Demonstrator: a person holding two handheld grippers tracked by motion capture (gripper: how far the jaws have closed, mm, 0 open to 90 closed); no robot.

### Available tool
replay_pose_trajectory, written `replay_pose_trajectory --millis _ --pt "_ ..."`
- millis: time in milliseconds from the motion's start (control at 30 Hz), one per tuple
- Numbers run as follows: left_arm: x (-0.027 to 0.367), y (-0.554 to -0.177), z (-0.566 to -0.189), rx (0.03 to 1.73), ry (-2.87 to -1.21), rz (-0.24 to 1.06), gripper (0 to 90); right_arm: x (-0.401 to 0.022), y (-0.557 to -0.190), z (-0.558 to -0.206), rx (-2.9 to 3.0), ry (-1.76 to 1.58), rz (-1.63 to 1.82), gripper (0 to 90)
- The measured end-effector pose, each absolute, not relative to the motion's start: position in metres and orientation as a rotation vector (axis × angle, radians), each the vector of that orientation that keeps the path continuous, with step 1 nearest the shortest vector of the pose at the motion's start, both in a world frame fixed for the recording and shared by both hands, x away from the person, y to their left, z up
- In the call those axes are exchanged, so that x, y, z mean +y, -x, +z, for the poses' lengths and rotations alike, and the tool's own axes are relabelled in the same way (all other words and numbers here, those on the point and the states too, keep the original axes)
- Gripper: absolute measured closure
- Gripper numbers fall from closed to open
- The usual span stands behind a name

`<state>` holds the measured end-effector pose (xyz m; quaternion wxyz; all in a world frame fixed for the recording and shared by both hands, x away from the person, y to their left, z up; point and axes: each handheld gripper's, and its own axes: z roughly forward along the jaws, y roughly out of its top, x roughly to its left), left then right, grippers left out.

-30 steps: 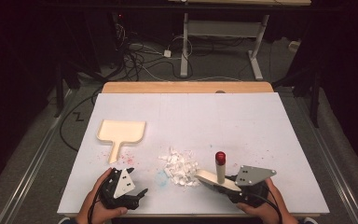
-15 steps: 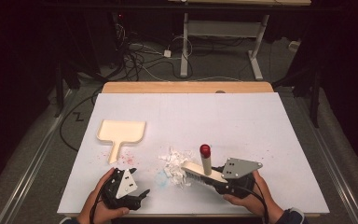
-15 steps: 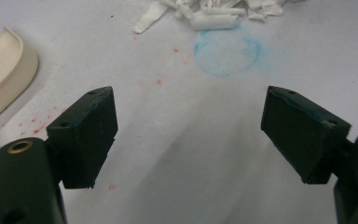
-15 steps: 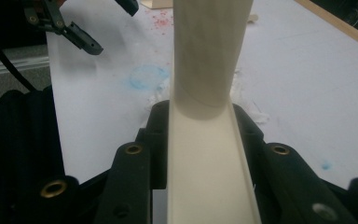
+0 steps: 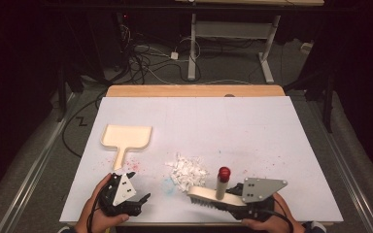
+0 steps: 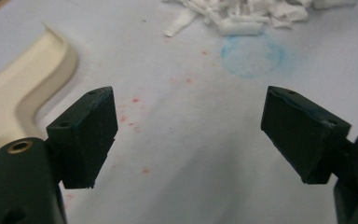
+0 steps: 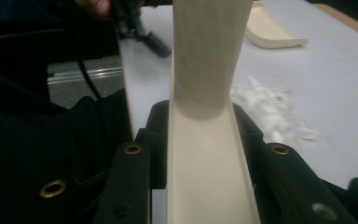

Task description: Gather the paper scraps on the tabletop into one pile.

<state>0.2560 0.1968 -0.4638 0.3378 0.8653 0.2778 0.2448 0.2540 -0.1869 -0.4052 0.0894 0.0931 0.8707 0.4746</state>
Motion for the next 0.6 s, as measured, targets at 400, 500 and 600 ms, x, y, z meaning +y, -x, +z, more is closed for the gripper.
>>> replay_pose_trajectory --millis 400,500,600 --pt "0.203 -0.258 -0.462 0.745 -2.235 0.641 17.6 -0.136 -0.304 -0.438 2.646 -0.189 1.358 67.8" --pt "0.202 -0.258 -0.464 0.740 -2.246 0.635 17.6 -0.131 -0.322 -0.441 2.628 -0.206 1.381 67.8" --pt "0.201 -0.258 -0.466 0.741 -2.248 0.622 17.7 -0.126 -0.332 -0.441 2.610 -0.210 1.397 67.8"
